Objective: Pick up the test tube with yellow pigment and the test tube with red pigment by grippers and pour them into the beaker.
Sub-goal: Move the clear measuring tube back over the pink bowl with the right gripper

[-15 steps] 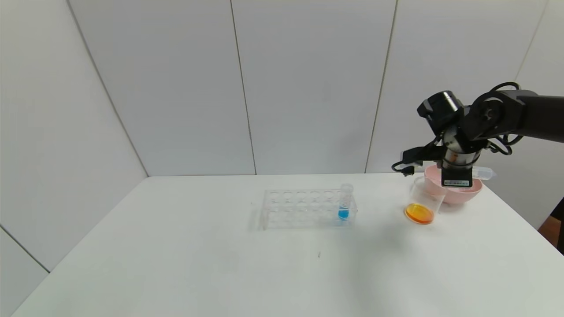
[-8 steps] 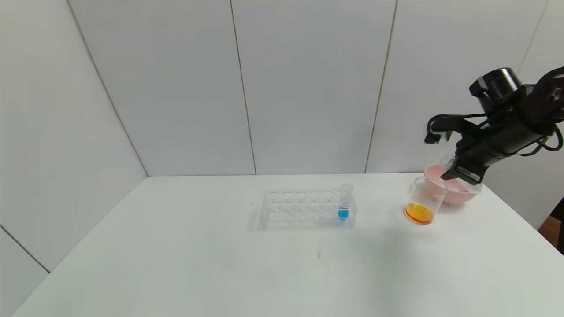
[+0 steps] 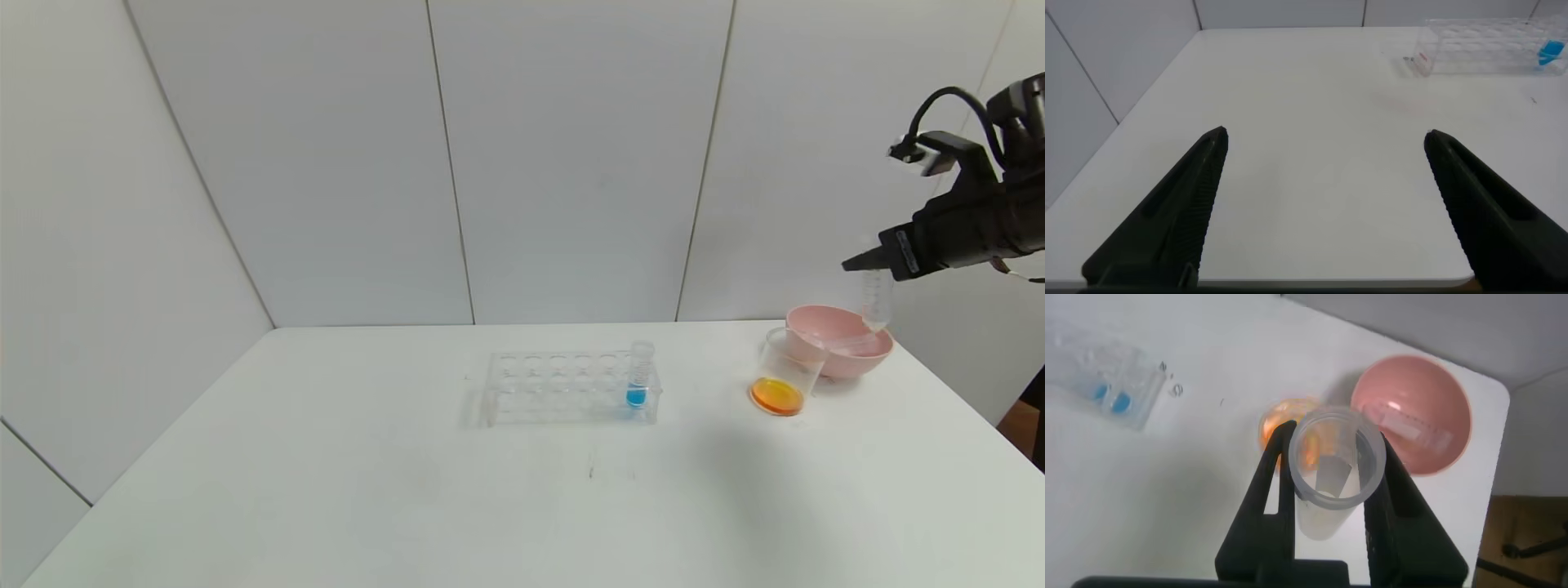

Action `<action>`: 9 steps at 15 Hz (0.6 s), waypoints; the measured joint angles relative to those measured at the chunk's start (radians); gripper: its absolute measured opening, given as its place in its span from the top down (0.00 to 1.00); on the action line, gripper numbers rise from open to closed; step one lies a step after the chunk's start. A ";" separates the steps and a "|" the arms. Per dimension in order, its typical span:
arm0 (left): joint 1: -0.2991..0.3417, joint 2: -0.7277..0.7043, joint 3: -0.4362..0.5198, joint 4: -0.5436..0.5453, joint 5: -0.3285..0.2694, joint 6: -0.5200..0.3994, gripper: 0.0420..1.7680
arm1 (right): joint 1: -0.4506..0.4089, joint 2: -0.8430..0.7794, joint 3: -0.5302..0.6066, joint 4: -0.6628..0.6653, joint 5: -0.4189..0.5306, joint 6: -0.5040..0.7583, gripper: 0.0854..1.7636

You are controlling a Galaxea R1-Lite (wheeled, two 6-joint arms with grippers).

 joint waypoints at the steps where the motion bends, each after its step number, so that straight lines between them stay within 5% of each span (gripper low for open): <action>1: 0.000 0.000 0.000 0.000 0.000 0.000 0.03 | -0.001 -0.011 0.043 -0.096 0.000 0.050 0.73; 5: 0.000 0.000 0.000 0.000 0.000 0.000 0.03 | -0.023 -0.065 0.260 -0.442 -0.006 0.157 0.73; 9: 0.000 0.000 0.000 0.000 0.000 0.000 0.03 | -0.056 -0.090 0.354 -0.595 -0.164 0.298 0.73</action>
